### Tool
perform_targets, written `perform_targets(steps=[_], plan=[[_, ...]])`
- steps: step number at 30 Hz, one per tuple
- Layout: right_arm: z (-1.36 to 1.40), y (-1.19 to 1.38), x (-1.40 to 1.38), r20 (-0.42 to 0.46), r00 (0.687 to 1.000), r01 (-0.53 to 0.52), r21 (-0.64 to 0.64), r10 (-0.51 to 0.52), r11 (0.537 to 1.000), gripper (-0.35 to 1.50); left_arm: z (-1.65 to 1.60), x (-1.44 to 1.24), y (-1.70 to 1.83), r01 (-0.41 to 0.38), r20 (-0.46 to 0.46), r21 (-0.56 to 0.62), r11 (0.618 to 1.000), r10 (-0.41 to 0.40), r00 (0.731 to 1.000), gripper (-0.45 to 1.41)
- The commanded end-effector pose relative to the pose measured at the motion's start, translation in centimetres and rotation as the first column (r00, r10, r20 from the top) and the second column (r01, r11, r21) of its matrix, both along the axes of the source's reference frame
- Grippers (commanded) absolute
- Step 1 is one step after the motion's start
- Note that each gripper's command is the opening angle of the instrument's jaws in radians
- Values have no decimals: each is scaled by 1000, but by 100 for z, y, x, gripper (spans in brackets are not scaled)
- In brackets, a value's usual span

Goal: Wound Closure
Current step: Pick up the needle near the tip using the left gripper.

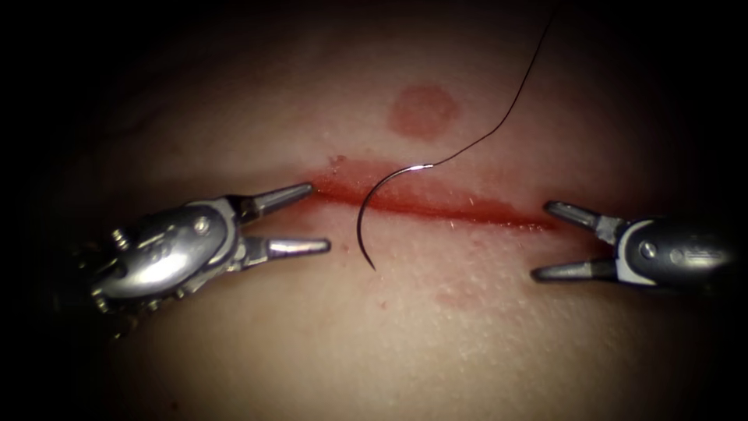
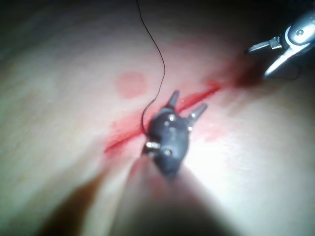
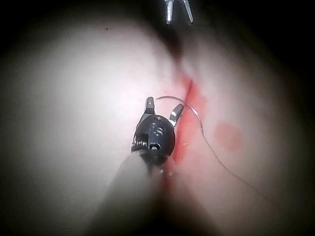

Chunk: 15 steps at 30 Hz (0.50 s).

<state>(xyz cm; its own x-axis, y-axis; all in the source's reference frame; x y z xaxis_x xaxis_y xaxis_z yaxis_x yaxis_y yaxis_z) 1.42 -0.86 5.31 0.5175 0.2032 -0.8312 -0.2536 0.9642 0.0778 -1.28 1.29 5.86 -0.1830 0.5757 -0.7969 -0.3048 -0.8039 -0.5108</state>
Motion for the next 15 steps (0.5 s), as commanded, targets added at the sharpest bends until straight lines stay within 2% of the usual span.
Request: perform_targets(steps=[1,4,6,7,11,15], plan=[[5,-5,9,-4,1000,0,1,0,1000,77,6,-8,-2,9,-4,8,1000,-9,1000,26],[4,-7,15,5,1000,4,0,-4,1000,77,7,-16,-1,81,-30,75,994,-79,996,25],[2,-9,16,22,1000,4,-5,-4,1000,77,9,-22,1,150,-122,101,984,-138,983,26],[2,-9,16,22,1000,4,-5,-4,1000,77,9,-22,1,150,-122,101,984,-138,983,26],[2,-9,16,28,1000,5,-2,-5,1000,77,13,-34,3,181,-267,147,972,-137,954,26],[2,-10,17,33,999,4,-2,-4,1000,77,17,-41,3,163,-328,171,972,-100,939,27]])
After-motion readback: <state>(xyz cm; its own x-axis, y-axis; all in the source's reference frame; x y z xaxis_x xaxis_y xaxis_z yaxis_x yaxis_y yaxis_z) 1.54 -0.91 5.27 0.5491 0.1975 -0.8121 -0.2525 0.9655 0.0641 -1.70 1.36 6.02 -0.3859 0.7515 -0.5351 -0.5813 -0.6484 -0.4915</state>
